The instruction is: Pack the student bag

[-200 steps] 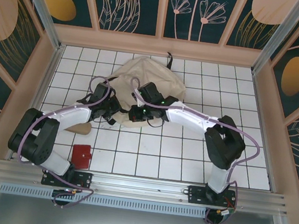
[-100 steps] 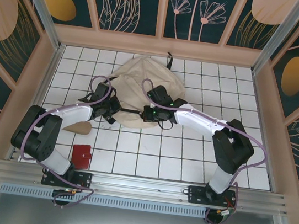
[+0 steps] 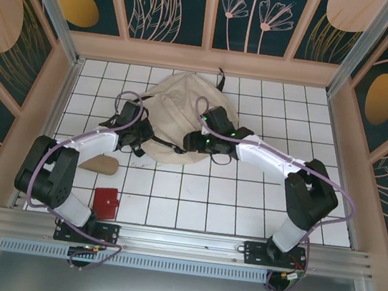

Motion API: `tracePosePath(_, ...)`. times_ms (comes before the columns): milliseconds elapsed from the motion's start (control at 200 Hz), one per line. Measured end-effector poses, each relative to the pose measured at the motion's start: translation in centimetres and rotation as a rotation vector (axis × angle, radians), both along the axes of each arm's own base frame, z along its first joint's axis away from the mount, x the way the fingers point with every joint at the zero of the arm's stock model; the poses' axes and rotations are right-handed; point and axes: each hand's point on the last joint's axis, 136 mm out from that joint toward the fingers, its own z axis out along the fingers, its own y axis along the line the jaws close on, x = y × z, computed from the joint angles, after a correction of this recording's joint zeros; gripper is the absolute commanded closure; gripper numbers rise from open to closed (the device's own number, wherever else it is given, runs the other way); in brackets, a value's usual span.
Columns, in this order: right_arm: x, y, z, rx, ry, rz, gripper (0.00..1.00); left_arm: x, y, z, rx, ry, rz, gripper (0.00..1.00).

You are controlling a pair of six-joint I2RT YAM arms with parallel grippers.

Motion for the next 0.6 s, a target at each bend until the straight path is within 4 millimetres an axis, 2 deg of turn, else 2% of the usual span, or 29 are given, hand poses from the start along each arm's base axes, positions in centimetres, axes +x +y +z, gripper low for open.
tracePosePath(75,2.4,-1.7,0.4,-0.005,-0.040,-0.098,0.37,0.3,0.3,0.2,0.017,-0.010,-0.001,1.00)
tracePosePath(160,4.9,-4.0,-0.4,-0.030,-0.044,-0.211,0.37,0.5,0.5,0.3,0.027,-0.015,-0.009,1.00)
tracePosePath(355,10.7,-7.6,-5.0,-0.049,0.043,-0.402,0.38,0.5,0.5,0.4,0.038,-0.015,-0.023,1.00)
tracePosePath(455,12.6,-7.7,-6.3,-0.035,0.072,-0.443,0.41,0.4,0.5,0.2,0.043,-0.007,-0.026,1.00)
tracePosePath(600,13.2,-7.1,-6.6,0.001,0.101,-0.458,0.50,0.3,0.6,0.2,0.047,-0.006,-0.027,1.00)
